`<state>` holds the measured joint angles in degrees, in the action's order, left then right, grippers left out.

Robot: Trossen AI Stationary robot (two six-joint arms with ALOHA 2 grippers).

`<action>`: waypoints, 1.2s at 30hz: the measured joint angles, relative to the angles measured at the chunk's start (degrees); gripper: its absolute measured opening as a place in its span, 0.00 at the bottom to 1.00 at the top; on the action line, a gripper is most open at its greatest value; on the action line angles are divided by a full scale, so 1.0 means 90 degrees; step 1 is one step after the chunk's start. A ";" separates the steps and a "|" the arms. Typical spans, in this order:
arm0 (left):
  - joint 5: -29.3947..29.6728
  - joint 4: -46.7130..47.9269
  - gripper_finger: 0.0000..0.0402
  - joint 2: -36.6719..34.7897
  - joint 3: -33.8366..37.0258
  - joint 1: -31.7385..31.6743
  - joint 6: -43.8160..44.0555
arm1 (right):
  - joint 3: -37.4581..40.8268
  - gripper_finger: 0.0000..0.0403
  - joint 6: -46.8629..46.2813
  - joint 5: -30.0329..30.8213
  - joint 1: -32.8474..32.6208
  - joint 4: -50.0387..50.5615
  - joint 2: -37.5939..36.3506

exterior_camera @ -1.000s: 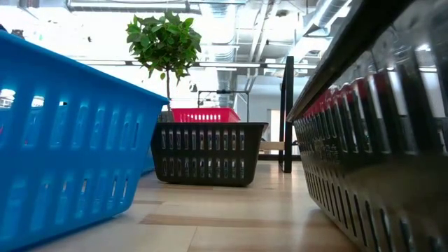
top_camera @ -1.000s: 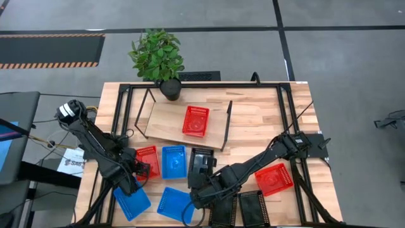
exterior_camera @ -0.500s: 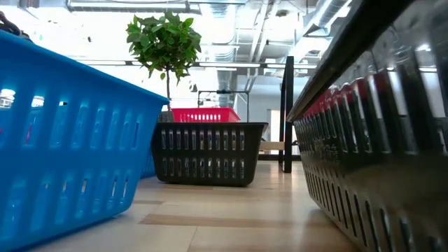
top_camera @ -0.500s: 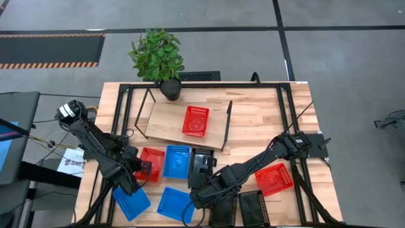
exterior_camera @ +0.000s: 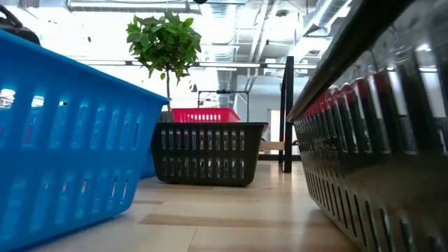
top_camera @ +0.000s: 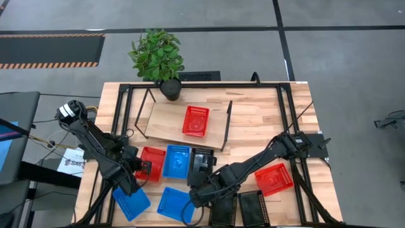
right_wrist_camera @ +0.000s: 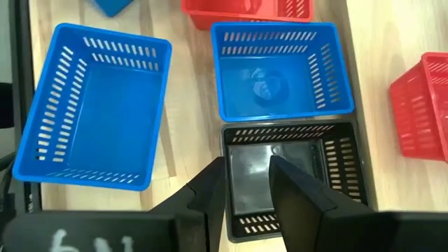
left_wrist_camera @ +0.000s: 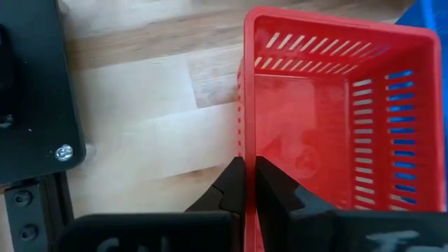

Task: Stack baskets on shelf by color
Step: Stack the left red basket on top of the other red basket on the shelf

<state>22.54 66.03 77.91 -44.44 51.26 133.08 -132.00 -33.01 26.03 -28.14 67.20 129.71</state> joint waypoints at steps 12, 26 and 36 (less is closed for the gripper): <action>0.0381 0.0731 0.00 -0.0002 -0.0594 0.0059 0.0003 | 0.0000 0.32 -0.0064 0.0288 0.0150 -0.0062 0.0000; 0.1038 0.1829 0.00 0.0000 -0.1565 0.0108 -0.0220 | 0.0005 0.30 -0.0444 0.0309 0.0130 0.0850 -0.0298; 0.3513 0.2671 0.00 -0.0033 -0.2268 0.0017 -0.0061 | 0.0002 0.31 -0.2912 0.2311 0.0036 0.0842 -0.0420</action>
<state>54.16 90.07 77.61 -64.85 51.41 132.53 -131.98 -59.22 46.82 -27.81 74.78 125.93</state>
